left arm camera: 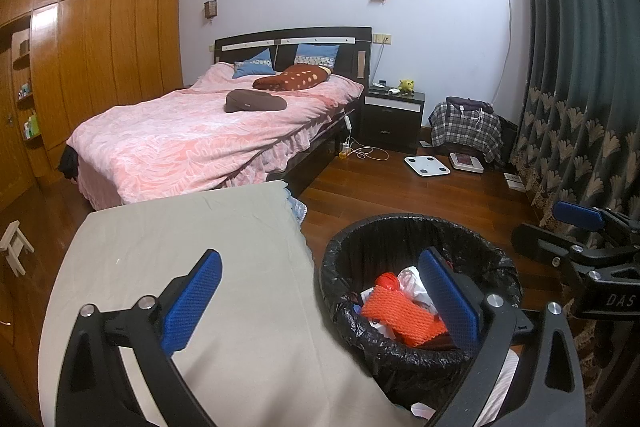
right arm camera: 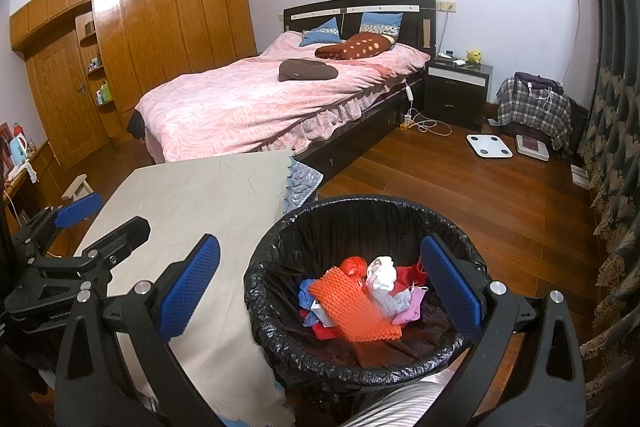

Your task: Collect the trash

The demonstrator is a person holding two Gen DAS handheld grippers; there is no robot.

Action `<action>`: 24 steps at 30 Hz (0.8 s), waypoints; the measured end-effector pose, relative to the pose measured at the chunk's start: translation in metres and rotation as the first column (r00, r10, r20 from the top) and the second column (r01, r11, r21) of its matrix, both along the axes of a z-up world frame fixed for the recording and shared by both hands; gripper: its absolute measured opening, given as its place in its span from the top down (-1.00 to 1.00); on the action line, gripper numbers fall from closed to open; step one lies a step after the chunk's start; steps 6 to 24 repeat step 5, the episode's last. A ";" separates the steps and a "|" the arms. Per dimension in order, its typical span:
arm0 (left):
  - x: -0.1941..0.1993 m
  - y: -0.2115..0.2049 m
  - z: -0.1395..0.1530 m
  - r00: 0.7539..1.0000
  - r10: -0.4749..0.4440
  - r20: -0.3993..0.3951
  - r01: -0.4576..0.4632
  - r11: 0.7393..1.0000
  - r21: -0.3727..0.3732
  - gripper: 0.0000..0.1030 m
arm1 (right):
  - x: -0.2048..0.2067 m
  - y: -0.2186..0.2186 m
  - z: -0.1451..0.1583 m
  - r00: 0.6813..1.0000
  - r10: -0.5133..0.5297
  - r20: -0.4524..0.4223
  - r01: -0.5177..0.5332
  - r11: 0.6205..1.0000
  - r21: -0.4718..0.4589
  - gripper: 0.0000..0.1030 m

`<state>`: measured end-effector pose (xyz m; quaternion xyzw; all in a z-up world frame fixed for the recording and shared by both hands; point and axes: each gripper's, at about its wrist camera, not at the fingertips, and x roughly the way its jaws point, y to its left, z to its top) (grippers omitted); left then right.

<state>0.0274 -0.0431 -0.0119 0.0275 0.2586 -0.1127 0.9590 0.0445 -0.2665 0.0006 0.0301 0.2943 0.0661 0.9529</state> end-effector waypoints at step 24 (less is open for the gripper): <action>-0.001 0.001 0.000 1.000 -0.001 0.000 0.001 1.000 0.000 -0.88 | 0.000 0.000 0.001 1.000 0.001 0.001 -0.001 1.000 -0.001 -0.90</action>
